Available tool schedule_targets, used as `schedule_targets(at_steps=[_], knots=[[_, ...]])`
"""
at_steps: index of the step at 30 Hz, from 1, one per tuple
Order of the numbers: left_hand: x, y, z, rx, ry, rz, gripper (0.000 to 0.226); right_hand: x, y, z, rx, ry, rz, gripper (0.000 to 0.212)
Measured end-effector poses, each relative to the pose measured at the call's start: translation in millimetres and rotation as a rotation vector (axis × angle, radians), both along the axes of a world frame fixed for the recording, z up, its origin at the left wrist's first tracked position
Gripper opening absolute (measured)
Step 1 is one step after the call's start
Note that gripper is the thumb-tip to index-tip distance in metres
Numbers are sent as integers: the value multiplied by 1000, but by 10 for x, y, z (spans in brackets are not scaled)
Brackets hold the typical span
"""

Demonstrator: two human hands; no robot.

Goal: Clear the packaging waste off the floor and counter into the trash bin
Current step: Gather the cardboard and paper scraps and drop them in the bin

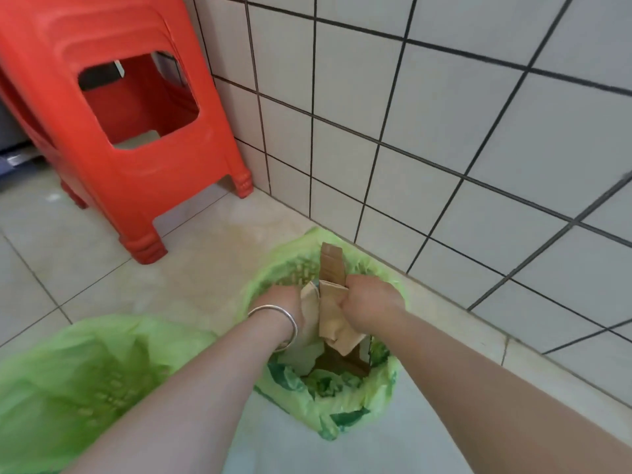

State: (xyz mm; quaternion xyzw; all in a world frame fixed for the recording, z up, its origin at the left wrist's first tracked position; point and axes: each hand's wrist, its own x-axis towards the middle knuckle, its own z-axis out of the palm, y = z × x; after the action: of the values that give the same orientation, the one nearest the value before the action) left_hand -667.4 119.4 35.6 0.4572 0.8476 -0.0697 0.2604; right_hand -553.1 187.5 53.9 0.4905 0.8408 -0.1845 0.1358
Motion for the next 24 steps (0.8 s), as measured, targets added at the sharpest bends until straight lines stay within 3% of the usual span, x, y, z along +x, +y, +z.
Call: schedule_targets(at_steps=[7, 12, 14, 17, 21, 24], knots=[[49, 99, -356, -86, -130, 104, 42, -121, -162, -447, -83, -141, 27, 46], [154, 98, -260, -87, -111, -20, 40, -176, -292, -346, -100, -164, 19, 50], [138, 91, -55, 24, 37, -77, 27, -140, -290, -85, -117, -12, -61, 54], [276, 79, 334, 134, 222, -166, 27, 78, -307, 332, 12, 306, -88, 48], [878, 107, 776, 261, 147, -326, 28, 680, -360, 573, 1, 631, -214, 27], [1520, 108, 914, 337, 83, -433, 28, 1383, -457, 651, 24, 765, -390, 19]])
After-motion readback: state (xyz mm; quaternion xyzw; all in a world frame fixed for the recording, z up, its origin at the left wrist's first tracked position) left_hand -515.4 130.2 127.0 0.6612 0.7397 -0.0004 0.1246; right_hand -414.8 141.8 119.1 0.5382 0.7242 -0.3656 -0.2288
